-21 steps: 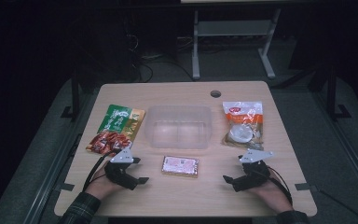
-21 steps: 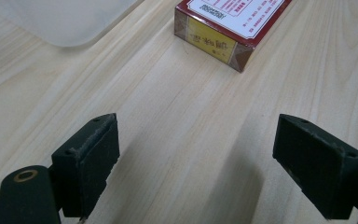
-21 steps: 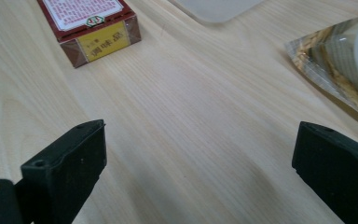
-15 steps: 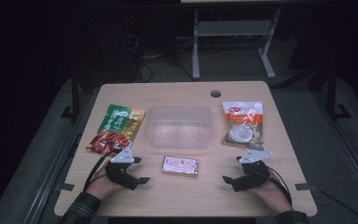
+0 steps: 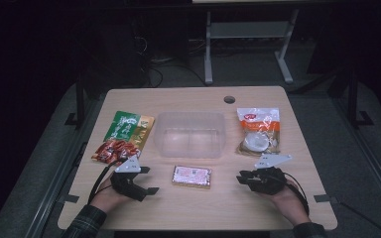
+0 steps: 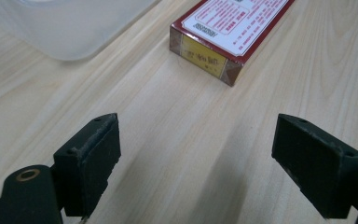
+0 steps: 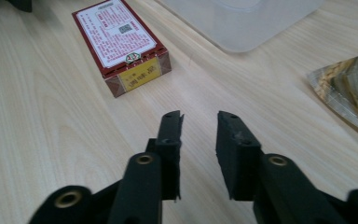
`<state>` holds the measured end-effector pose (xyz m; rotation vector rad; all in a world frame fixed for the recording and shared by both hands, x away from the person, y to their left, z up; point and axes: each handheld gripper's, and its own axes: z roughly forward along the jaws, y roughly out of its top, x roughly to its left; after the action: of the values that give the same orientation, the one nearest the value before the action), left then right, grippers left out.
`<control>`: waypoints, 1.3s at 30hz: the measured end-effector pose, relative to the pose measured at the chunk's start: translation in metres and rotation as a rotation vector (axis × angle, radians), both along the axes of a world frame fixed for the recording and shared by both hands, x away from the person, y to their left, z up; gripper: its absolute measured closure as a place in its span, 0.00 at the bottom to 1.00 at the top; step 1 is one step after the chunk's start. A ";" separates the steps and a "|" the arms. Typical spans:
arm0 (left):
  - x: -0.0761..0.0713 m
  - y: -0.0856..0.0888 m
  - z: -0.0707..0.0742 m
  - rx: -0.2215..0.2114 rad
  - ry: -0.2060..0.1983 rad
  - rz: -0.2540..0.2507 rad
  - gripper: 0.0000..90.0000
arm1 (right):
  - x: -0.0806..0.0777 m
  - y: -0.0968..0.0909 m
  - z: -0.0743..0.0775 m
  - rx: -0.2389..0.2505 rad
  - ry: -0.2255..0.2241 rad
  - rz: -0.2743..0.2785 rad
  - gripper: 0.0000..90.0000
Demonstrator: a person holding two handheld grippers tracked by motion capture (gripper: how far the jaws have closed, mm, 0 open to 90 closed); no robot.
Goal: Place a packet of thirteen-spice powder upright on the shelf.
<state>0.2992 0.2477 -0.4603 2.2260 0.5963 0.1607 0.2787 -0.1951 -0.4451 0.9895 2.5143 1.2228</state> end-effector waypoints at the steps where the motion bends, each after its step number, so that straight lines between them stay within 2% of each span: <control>1: 0.000 0.000 0.001 -0.002 -0.003 0.003 0.17 | 0.000 0.001 0.001 -0.001 -0.005 0.012 0.88; 3: 0.000 0.000 0.002 -0.005 -0.003 0.006 0.17 | 0.000 0.003 0.002 0.001 -0.008 0.015 0.91; 4: 0.000 -0.001 0.003 -0.004 -0.005 0.005 0.17 | 0.001 0.006 0.003 0.001 -0.012 0.033 0.97; 5: 0.000 -0.001 0.003 -0.004 -0.005 0.005 0.17 | 0.002 0.008 0.004 -0.004 -0.024 0.044 0.99; 10: 0.000 -0.003 0.003 -0.008 -0.005 -0.007 0.17 | 0.008 0.017 0.007 0.009 -0.033 0.074 1.00; 11: 0.000 -0.004 0.003 -0.009 -0.004 -0.009 0.17 | 0.011 0.020 0.007 0.009 -0.050 0.088 1.00; 15: 0.001 -0.003 0.003 -0.003 0.001 -0.012 0.17 | 0.020 0.031 0.007 0.008 -0.062 0.096 1.00; 18: 0.000 -0.002 0.003 -0.006 0.000 -0.011 0.17 | 0.024 0.036 0.006 0.017 -0.058 0.106 1.00; 32: 0.001 -0.004 0.003 0.007 0.000 -0.020 0.17 | 0.053 0.072 -0.006 -0.005 -0.042 0.147 1.00; 36: 0.000 -0.004 0.003 0.007 0.001 -0.021 0.17 | 0.061 0.080 -0.014 -0.014 -0.045 0.150 1.00; 39: 0.000 -0.004 0.003 0.007 0.002 -0.023 0.17 | 0.066 0.085 -0.020 -0.024 -0.029 0.155 1.00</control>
<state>0.2993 0.2440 -0.4570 2.2393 0.5721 0.1495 0.3447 -0.1096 -0.4654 0.7784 2.6176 1.2351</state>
